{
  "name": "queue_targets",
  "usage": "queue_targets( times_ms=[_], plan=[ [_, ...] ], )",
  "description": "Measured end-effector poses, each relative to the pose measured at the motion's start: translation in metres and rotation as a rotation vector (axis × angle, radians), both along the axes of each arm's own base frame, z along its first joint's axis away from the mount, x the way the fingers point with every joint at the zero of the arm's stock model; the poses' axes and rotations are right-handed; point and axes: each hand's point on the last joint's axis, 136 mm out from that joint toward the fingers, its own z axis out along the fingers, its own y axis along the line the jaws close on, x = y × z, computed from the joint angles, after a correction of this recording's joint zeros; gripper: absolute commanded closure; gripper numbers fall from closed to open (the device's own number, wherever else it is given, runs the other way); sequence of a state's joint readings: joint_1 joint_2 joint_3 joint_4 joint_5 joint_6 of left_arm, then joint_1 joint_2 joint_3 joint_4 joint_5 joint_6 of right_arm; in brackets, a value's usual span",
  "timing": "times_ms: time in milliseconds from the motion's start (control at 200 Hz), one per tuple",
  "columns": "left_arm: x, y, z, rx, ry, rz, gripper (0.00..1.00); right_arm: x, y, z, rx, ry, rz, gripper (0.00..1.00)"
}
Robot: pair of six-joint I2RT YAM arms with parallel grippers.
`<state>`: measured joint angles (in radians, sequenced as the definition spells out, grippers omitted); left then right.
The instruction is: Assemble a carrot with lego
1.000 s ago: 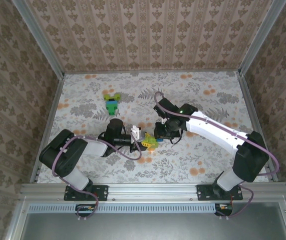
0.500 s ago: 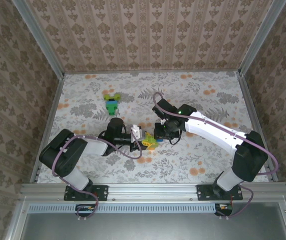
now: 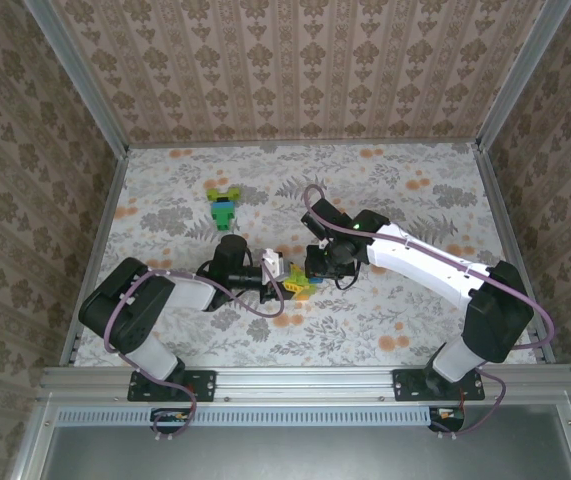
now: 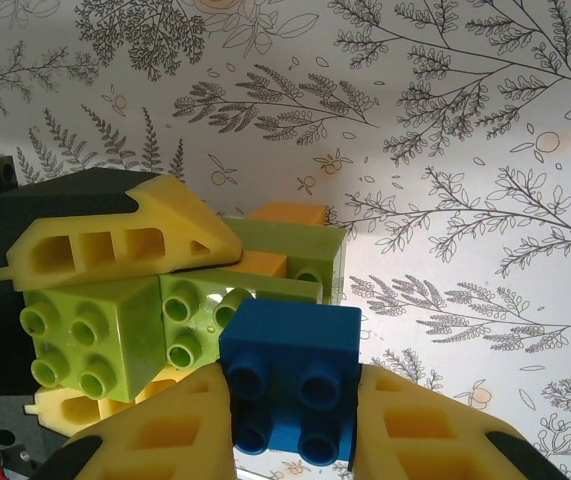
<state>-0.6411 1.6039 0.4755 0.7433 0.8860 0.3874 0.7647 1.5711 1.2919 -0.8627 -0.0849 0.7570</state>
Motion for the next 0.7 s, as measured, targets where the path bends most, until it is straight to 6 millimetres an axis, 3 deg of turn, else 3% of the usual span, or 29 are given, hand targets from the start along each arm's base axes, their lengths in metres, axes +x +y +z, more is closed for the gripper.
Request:
queue_targets(
  times_ms=[700],
  plan=[
    [0.0008,-0.001,0.0,0.0,0.003,-0.003,0.69,0.0016,-0.0037,-0.001,-0.003,-0.035,-0.024,0.75]
  ],
)
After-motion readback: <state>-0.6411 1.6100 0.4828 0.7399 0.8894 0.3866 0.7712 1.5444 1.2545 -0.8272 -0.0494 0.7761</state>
